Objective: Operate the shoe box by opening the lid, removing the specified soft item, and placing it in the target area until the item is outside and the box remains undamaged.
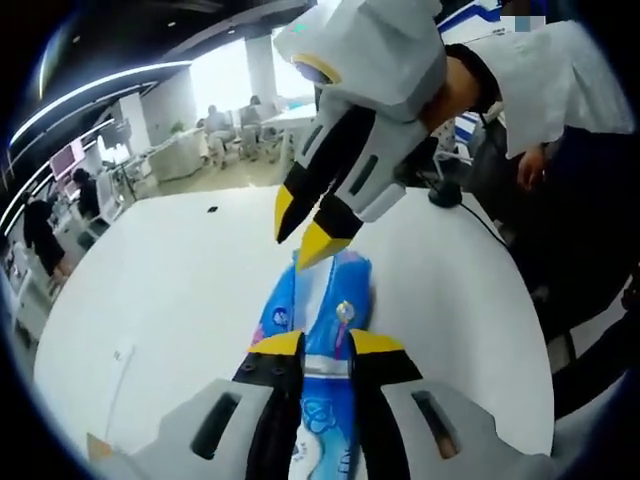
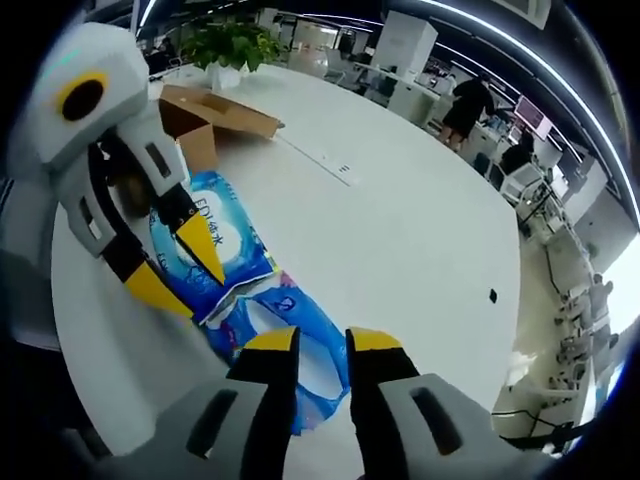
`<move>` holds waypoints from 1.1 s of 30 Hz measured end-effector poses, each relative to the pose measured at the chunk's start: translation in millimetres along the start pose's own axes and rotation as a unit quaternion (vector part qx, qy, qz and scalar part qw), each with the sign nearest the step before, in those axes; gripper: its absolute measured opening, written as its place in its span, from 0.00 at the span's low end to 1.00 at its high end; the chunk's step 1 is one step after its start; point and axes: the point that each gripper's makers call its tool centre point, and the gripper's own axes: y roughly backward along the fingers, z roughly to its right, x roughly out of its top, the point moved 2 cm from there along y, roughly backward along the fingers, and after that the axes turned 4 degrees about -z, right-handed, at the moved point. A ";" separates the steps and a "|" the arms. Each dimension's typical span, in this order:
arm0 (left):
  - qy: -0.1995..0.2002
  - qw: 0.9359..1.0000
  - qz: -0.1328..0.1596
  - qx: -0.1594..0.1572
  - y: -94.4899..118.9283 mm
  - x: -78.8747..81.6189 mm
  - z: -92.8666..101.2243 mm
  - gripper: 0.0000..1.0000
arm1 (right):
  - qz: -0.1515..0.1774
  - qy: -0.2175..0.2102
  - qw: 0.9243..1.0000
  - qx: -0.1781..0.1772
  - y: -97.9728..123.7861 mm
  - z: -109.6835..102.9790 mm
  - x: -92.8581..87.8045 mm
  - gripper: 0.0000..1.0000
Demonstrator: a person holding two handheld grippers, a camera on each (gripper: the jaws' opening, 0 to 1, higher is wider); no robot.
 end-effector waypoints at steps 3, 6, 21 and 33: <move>0.003 1.000 0.002 0.004 5.8 -3.0 -0.7 0.19 | 0.004 -0.004 1.000 0.008 -0.8 -5.5 2.8 0.22; 0.006 1.000 0.006 0.008 12.2 -5.8 -2.0 0.21 | 0.010 -0.009 1.000 0.015 -1.2 -10.2 6.6 0.27; 0.019 0.998 0.043 0.048 67.6 -21.7 -19.4 0.31 | 0.048 -0.041 0.998 0.031 0.7 -34.8 35.3 0.33; 0.027 0.994 0.062 0.084 115.0 -42.9 -25.8 0.35 | 0.081 -0.054 0.994 0.047 11.8 -72.6 58.0 0.35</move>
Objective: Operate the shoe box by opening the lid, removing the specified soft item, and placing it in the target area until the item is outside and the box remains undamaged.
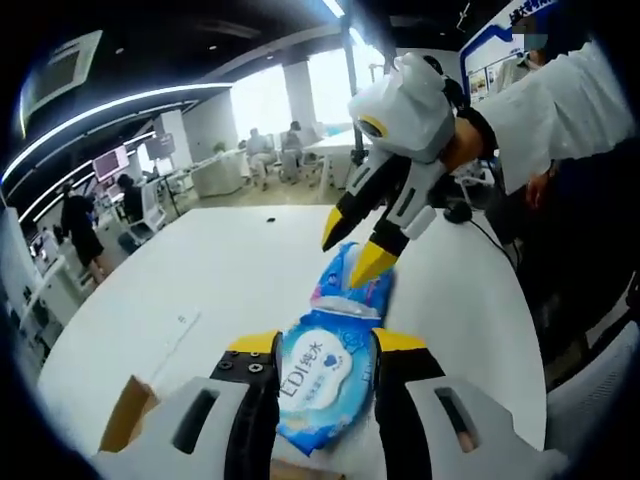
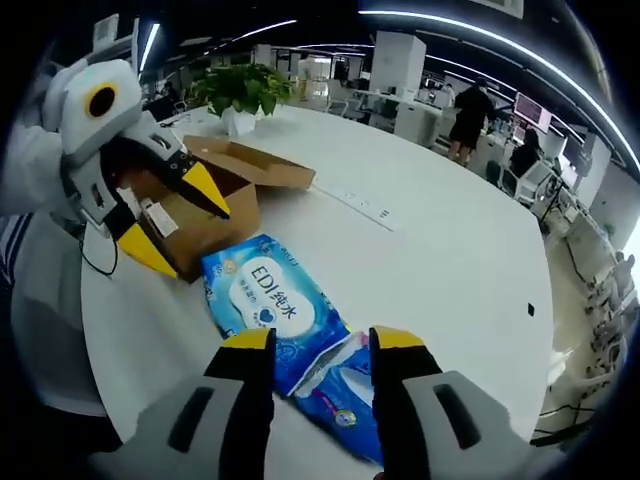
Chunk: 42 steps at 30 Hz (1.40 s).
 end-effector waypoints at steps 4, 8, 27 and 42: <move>0.010 1.000 0.009 0.015 15.2 -4.2 -5.7 0.37 | 0.010 -0.008 1.000 0.005 1.1 -13.2 3.8 0.37; 0.022 0.999 0.020 0.028 31.8 -8.5 -10.6 0.39 | 0.021 -0.019 1.000 0.008 2.7 -22.5 8.9 0.39; 0.070 0.989 0.055 0.114 129.6 -53.2 -32.2 0.41 | 0.068 -0.024 0.996 0.045 -4.6 -91.7 47.3 0.43; 0.103 0.980 0.063 0.158 183.3 -91.0 -39.8 0.42 | 0.075 -0.015 0.995 0.062 -11.3 -126.3 63.2 0.44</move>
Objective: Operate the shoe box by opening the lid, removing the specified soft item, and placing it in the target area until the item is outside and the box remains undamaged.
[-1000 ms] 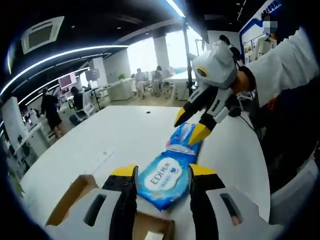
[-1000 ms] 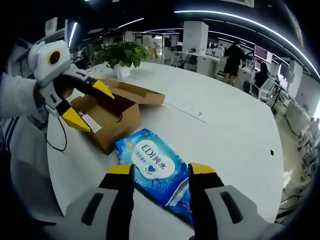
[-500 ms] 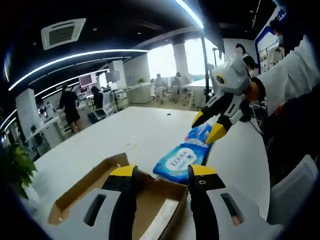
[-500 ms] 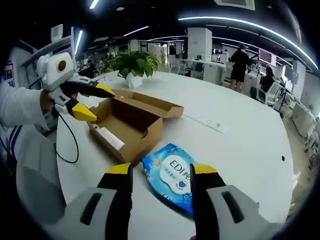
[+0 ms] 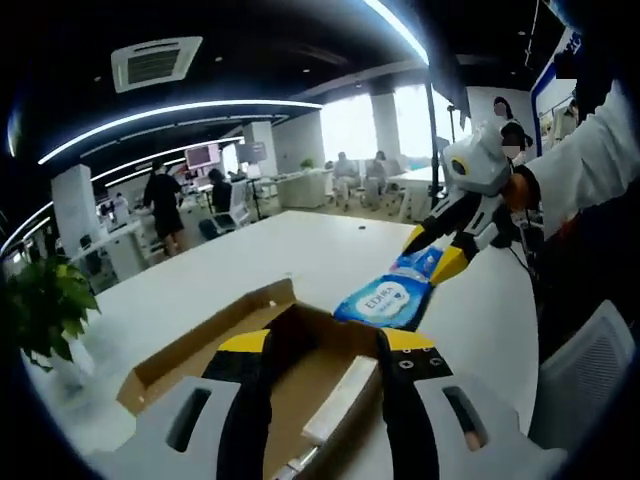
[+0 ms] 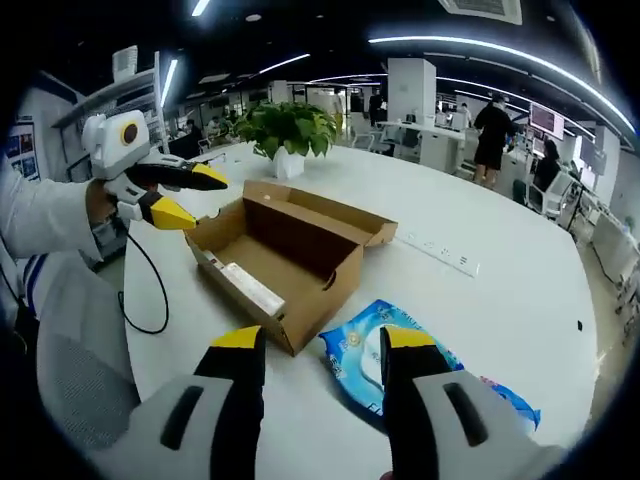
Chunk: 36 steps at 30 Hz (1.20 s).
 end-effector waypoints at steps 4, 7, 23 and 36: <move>0.009 1.000 -0.007 0.011 13.8 -13.6 -9.3 0.43 | -0.001 0.002 1.000 0.004 -4.8 -6.4 1.3 0.45; 0.018 1.000 -0.013 0.016 24.3 -24.2 -14.7 0.45 | -0.003 0.005 1.000 0.009 -9.2 -12.2 2.1 0.46; 0.044 0.998 -0.023 0.049 62.9 -60.6 -37.0 0.50 | -0.001 0.019 0.999 0.030 -26.2 -30.9 14.2 0.50; 0.055 0.997 -0.026 0.050 80.4 -74.5 -41.7 0.52 | -0.007 0.031 0.998 0.050 -43.8 -40.6 21.4 0.52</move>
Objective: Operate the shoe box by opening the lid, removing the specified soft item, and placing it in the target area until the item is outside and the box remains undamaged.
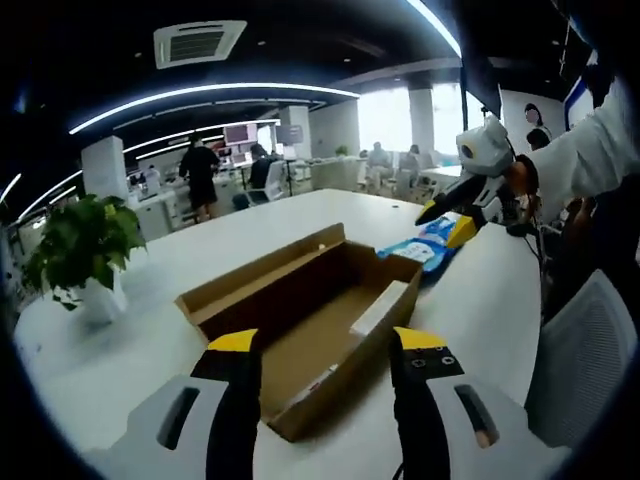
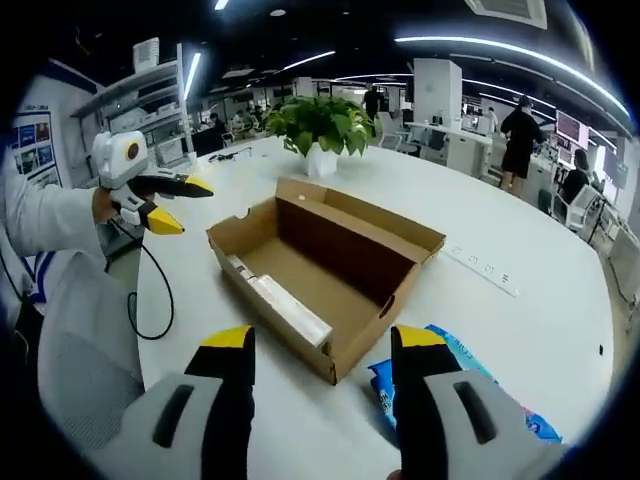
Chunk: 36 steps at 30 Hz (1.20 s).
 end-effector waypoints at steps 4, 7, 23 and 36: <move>-0.001 1.000 -0.005 -0.002 0.4 -3.3 0.0 0.52 | -0.009 0.020 1.000 0.014 -10.6 -0.1 10.0 0.50; 0.000 1.000 -0.006 0.000 0.8 -5.2 -0.4 0.52 | -0.017 0.030 0.999 0.024 -18.7 1.9 18.1 0.48; 0.004 1.000 -0.013 0.005 1.7 -13.2 -2.1 0.52 | -0.106 0.124 0.982 0.090 -63.2 5.1 12.7 0.38; 0.006 1.000 -0.017 0.008 1.3 -14.7 -2.1 0.51 | -0.173 0.181 0.954 0.167 -92.7 -3.1 -1.4 0.35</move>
